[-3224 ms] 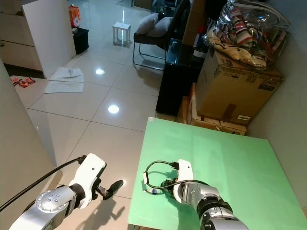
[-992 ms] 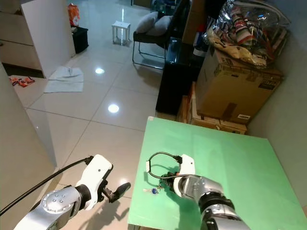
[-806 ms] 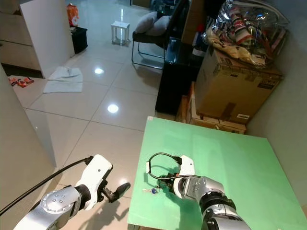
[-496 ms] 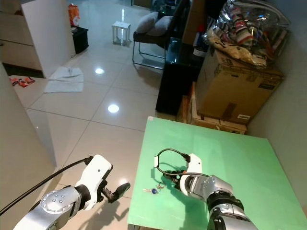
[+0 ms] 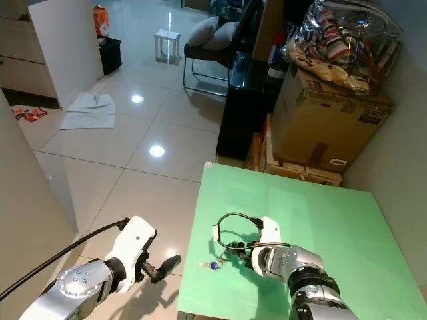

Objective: Hang keys on a hook

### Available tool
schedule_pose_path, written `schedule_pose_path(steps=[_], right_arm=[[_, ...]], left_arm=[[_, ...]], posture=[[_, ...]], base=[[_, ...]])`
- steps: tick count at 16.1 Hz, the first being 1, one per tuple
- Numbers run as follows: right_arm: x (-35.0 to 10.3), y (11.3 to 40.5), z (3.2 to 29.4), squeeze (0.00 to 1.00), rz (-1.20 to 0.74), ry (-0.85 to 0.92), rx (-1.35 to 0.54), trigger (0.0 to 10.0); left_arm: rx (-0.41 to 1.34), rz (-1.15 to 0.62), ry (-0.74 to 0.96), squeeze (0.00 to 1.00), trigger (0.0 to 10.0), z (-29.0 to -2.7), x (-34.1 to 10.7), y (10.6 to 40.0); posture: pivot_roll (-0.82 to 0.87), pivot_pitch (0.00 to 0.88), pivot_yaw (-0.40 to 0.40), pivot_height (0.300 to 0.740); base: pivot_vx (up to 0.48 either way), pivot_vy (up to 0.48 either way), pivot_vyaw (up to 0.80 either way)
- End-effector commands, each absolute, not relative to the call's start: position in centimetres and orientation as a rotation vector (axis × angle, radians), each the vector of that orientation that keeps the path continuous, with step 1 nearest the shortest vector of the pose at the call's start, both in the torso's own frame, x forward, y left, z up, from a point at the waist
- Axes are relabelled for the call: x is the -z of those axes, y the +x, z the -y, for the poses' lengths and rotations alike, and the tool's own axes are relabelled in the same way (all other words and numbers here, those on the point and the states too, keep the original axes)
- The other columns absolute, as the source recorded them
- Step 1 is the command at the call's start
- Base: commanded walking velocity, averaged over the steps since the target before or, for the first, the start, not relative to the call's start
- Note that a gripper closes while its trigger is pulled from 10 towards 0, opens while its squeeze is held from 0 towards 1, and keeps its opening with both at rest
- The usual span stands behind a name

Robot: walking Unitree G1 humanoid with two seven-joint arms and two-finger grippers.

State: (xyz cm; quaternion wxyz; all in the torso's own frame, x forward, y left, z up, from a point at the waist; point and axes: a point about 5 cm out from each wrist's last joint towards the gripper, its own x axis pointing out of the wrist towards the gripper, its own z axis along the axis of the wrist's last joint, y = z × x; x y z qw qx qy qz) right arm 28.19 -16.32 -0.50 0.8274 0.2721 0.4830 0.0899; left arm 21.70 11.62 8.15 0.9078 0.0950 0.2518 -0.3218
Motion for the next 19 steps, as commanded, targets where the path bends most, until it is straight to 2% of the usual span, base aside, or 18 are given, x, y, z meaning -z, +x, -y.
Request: schedule_pose_path(steps=[1, 6, 10, 19], right_arm=[[0.5, 28.1, 16.6, 0.00, -1.025, 0.551, -0.199, 10.0], [0.4, 28.3, 15.9, 0.00, -1.027, 0.556, -0.201, 10.0], [0.6, 28.5, 15.4, 0.00, -1.032, 0.486, -0.205, 10.0], [0.7, 28.6, 15.4, 0.00, -1.050, 0.452, -0.190, 10.0]], left_arm=[[0.676, -0.521, 0.201, 0.00, 10.0, -11.3, -8.1, 21.5], [0.676, -0.519, 0.202, 0.00, 10.0, -11.3, -8.1, 21.6], [0.677, -0.519, 0.205, 0.00, 10.0, -11.3, -8.1, 21.7], [0.675, -0.516, 0.207, 0.00, 10.0, -11.3, -8.1, 21.8]], posture=[[0.03, 0.049, -0.132, 0.740], [0.03, 0.050, -0.130, 0.740], [0.03, 0.052, -0.130, 0.740], [0.04, 0.052, -0.134, 0.740]], base=[[0.000, 0.000, 0.00], [0.000, 0.000, 0.00], [0.000, 0.000, 0.00], [0.000, 0.000, 0.00]])
